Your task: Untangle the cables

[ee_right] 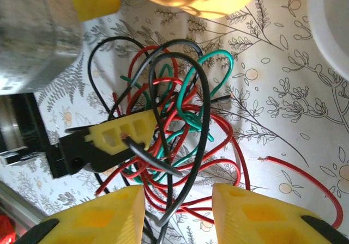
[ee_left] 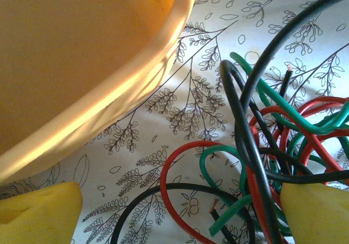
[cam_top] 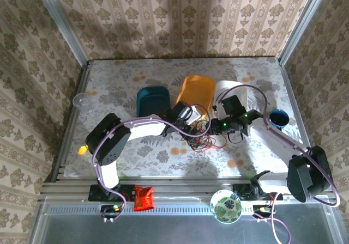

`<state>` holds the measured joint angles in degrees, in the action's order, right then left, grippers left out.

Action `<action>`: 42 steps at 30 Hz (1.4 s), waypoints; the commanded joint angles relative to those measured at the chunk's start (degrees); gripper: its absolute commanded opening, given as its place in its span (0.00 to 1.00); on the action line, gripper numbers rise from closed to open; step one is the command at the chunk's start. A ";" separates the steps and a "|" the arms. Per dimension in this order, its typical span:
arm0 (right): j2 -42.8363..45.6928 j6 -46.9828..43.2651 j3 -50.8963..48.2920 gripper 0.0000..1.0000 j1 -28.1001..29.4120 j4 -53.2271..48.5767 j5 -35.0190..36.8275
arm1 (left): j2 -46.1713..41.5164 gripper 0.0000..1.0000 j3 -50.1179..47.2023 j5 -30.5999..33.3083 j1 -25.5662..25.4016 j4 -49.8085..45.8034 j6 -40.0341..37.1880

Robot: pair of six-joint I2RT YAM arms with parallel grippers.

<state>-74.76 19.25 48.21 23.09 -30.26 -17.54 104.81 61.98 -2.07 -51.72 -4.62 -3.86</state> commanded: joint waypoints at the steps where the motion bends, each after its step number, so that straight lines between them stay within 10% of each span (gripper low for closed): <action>1: -1.90 -1.01 -0.28 0.34 -0.09 -0.76 0.31 | -0.74 0.95 -0.36 0.83 -0.03 -0.56 -0.54; 13: 0.89 2.99 0.05 0.00 -0.46 2.40 13.17 | -0.05 0.95 -0.11 2.33 -1.49 -0.73 -0.70; 27: 20.54 9.77 4.45 0.00 -8.26 4.70 34.10 | 0.65 0.95 -0.52 2.29 -1.66 -0.91 -0.77; 42: 15.18 7.16 11.39 0.00 -15.74 9.84 33.04 | 0.59 0.97 -0.73 2.99 -2.04 -0.69 -0.78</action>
<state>-56.40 27.03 58.43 8.08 -21.93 15.05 104.84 61.98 -0.03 -52.97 -4.43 -3.86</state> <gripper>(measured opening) 0.067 0.965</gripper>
